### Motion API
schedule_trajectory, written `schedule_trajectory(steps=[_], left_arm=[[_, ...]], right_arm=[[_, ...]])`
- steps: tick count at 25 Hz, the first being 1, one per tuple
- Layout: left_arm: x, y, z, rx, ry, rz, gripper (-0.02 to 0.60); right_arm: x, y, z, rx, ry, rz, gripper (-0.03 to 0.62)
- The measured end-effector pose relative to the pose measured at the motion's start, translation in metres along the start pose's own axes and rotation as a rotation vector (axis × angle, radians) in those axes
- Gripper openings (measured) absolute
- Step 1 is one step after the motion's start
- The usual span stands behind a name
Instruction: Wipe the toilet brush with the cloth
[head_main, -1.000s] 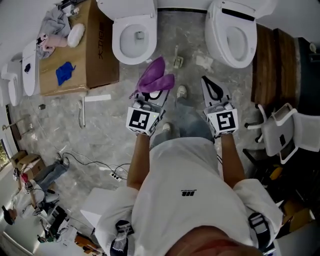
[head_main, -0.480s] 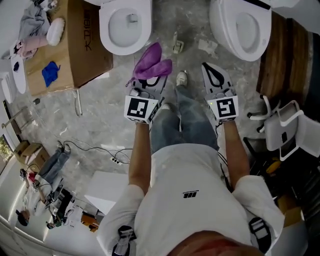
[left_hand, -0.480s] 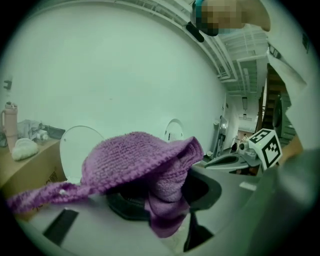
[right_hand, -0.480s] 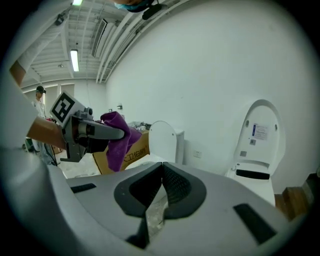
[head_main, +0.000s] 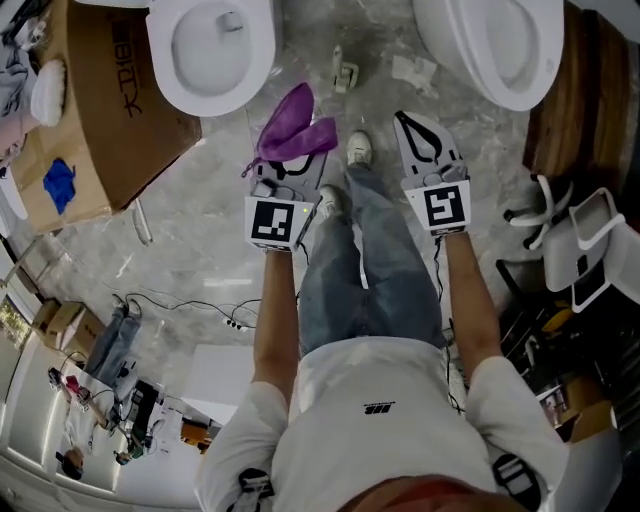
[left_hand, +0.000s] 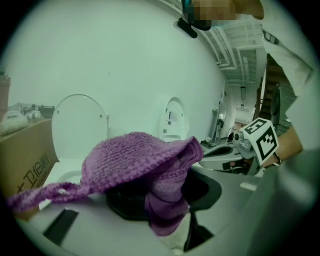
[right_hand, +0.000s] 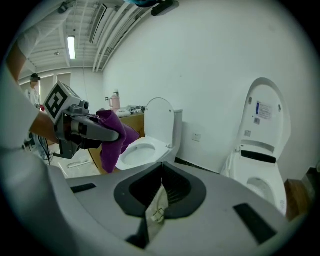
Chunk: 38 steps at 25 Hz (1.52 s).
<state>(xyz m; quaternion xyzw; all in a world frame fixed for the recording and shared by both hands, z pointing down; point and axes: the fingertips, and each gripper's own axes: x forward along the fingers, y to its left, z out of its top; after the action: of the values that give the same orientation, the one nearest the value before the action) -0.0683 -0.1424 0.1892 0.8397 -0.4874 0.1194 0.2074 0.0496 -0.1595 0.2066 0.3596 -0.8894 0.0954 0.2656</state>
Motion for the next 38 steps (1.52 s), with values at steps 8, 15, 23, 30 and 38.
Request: schedule_trajectory(steps=[8, 15, 23, 30, 38], left_arm=[[0.036, 0.011, -0.100, -0.045, 0.009, -0.032, 0.178], [0.068, 0.026, -0.185, -0.049, 0.029, -0.045, 0.178], [0.090, 0.022, -0.242, 0.003, -0.005, -0.049, 0.178], [0.122, 0.033, -0.304, 0.038, -0.015, -0.066, 0.178], [0.155, 0.051, -0.359, 0.062, -0.025, -0.088, 0.179]], right_arm=[[0.057, 0.010, -0.100, -0.002, 0.028, -0.017, -0.003], [0.098, 0.013, -0.186, -0.008, 0.041, -0.011, -0.002], [0.120, 0.014, -0.250, -0.036, -0.011, 0.000, 0.011], [0.164, 0.012, -0.306, -0.065, -0.050, 0.016, 0.029], [0.219, 0.018, -0.362, -0.122, -0.050, 0.075, 0.053]])
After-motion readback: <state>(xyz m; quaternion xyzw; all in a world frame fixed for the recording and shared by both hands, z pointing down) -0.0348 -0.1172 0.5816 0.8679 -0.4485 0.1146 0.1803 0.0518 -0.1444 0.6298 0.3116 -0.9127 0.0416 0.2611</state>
